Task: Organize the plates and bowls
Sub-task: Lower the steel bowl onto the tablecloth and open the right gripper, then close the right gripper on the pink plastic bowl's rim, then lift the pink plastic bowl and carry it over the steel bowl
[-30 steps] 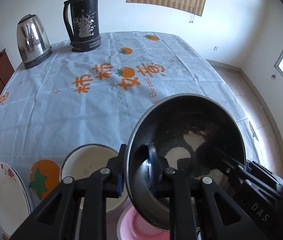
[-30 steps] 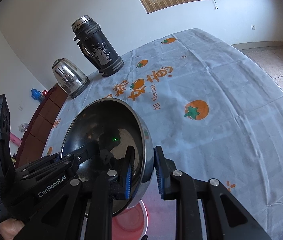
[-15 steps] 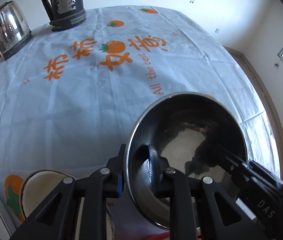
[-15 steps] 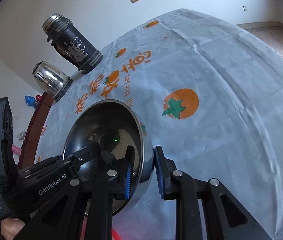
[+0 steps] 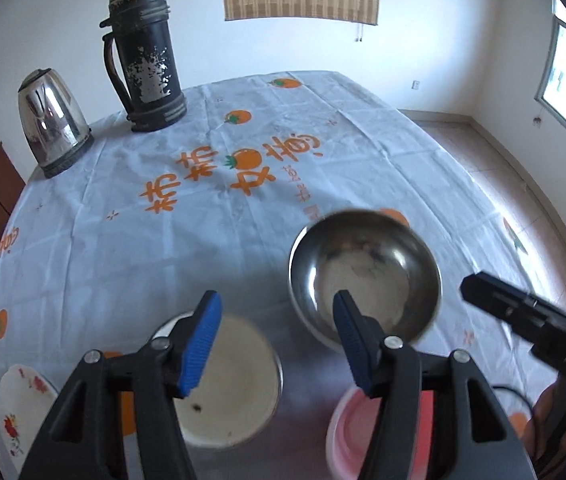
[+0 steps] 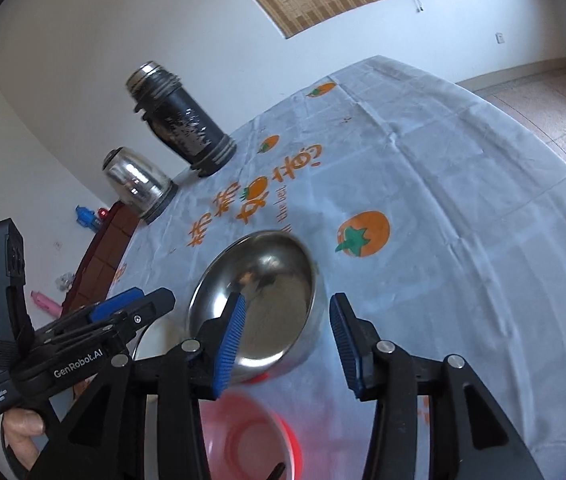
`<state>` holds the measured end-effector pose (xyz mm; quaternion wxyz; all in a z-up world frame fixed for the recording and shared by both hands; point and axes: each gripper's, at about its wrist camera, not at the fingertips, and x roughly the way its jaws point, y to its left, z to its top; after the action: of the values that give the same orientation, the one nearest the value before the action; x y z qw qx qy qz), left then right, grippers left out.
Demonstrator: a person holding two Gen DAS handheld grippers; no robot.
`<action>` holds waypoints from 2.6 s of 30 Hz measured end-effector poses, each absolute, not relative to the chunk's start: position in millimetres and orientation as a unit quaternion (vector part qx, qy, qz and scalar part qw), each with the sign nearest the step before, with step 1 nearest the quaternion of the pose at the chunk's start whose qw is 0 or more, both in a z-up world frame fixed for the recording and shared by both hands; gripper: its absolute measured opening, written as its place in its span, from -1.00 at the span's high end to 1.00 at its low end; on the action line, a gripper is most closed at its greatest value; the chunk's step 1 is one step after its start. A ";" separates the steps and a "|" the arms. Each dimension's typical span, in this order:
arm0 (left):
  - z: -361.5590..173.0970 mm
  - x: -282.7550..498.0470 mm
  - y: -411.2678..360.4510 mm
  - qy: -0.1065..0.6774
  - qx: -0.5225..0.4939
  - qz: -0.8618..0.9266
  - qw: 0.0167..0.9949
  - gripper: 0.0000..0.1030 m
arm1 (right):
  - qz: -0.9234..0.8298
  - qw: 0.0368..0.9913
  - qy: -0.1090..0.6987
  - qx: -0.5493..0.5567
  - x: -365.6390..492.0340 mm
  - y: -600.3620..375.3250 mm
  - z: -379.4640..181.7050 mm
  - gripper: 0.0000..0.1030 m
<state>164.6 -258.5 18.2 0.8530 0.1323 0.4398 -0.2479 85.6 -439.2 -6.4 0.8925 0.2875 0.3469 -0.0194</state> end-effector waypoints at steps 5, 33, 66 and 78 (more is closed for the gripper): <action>0.4 135.8 -235.5 0.454 0.131 -0.249 0.845 -0.14 | -0.010 0.889 0.383 0.251 50.5 -425.4 -6.7 0.09; -60.1 97.1 -233.2 0.527 0.025 -0.273 0.805 0.80 | 0.025 0.875 0.426 0.226 34.2 -378.5 -59.1 0.82; -16.2 194.0 -295.2 0.502 -0.016 -0.270 0.821 0.77 | -0.043 0.897 0.386 0.210 128.0 -428.8 2.4 0.82; -33.8 208.1 -302.1 0.516 -0.004 -0.254 0.818 0.76 | -0.049 0.894 0.402 0.193 147.0 -432.2 -17.1 0.82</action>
<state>208.1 -302.1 -33.8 0.8181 -0.0044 0.5157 -0.2544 147.0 -432.2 -17.1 0.8938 0.1932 0.4018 -0.0486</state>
